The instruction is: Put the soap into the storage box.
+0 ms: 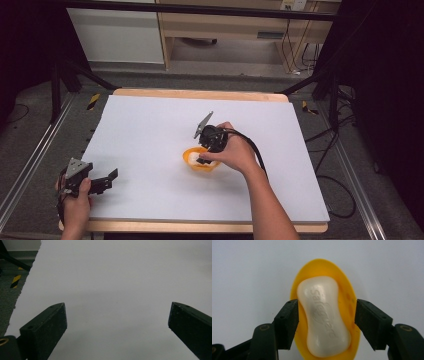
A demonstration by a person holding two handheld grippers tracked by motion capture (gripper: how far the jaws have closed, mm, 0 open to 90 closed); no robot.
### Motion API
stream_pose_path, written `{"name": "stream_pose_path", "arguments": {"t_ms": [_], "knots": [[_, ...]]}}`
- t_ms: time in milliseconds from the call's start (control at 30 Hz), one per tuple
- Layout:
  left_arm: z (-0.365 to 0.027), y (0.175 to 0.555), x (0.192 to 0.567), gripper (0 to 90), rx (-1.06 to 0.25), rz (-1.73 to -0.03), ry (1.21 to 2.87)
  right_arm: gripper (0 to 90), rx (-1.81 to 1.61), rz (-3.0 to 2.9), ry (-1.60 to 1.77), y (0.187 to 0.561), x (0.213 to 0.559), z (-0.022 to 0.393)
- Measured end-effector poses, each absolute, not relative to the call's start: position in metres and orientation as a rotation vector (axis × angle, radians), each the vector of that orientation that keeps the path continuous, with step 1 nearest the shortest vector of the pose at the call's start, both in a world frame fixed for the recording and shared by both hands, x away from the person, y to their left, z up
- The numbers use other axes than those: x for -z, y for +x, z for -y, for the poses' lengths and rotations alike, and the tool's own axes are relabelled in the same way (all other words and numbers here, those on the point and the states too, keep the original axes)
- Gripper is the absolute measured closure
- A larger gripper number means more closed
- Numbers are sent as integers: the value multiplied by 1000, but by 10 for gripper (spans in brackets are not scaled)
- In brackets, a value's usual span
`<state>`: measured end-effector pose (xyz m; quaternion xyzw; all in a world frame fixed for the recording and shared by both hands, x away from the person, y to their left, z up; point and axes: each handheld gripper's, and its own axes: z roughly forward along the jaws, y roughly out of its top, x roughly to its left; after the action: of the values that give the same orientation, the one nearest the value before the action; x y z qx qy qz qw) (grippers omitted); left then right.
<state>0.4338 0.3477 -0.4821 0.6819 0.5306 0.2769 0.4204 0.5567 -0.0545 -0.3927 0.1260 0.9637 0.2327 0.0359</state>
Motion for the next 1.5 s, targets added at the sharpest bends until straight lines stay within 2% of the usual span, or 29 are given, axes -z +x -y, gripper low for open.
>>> {"name": "stream_pose_path", "arguments": {"t_ms": [433, 1500], "knots": [[-347, 434, 482, 15, -701, -1330, 1711, 369, -738, -2929, 451, 554, 385, 83], [-346, 433, 482, 15, -699, -1333, 1711, 352, -783, -2884, 630, 544, 404, 150]]}}
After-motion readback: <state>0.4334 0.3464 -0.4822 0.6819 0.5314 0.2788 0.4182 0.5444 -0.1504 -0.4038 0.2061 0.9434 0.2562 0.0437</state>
